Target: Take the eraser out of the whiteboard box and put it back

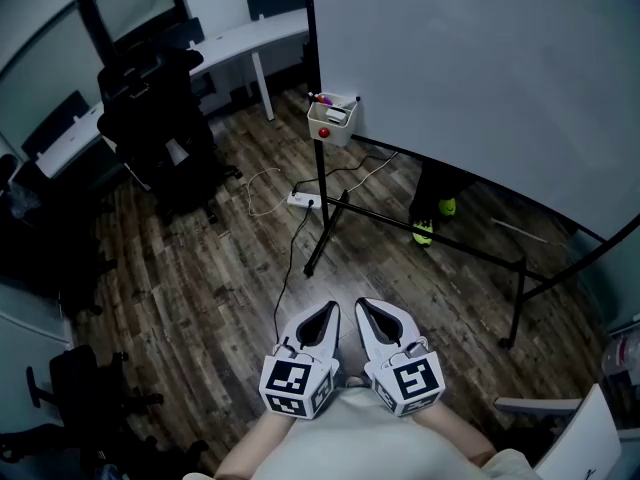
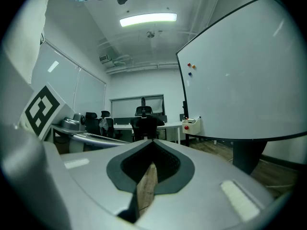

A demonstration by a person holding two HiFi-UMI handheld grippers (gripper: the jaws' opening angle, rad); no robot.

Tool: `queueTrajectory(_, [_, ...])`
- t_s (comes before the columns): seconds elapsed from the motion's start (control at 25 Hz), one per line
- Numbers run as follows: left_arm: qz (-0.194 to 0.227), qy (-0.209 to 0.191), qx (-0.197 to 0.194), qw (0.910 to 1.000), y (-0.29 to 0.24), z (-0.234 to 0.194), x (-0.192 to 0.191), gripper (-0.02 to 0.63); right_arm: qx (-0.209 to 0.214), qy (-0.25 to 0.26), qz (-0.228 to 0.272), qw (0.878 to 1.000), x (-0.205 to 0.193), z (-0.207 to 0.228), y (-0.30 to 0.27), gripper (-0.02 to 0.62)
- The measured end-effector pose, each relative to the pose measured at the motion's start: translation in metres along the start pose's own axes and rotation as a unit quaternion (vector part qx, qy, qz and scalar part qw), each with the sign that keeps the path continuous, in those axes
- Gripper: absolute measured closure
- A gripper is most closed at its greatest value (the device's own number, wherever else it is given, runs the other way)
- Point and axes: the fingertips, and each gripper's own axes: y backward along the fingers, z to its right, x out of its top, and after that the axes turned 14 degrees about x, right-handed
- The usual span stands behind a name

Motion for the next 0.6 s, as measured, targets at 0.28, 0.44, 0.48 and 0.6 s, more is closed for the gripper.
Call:
queueTrajectory(0.28, [-0.006,0.003,-0.001,1.0,-0.029,-0.023,0.008,0.603,-0.005,-0.002,-0.009,1.0,0.001,0.022,-0.03,0.59])
queueTrajectory(0.44, [-0.007,0.004,-0.004,1.0,-0.052,-0.036,0.017,0.603,-0.01,-0.001,-0.012,1.0,0.006,0.041,-0.05,0.591])
queueTrajectory(0.48, [-0.006,0.004,-0.004,1.0,-0.058,-0.039,0.02,0.603,-0.011,-0.001,-0.013,1.0,0.007,0.045,-0.054,0.591])
queueTrajectory(0.6, [-0.004,0.006,-0.003,1.0,-0.072,-0.05,0.029,0.603,-0.013,-0.002,-0.018,1.0,0.009,0.055,-0.067,0.59])
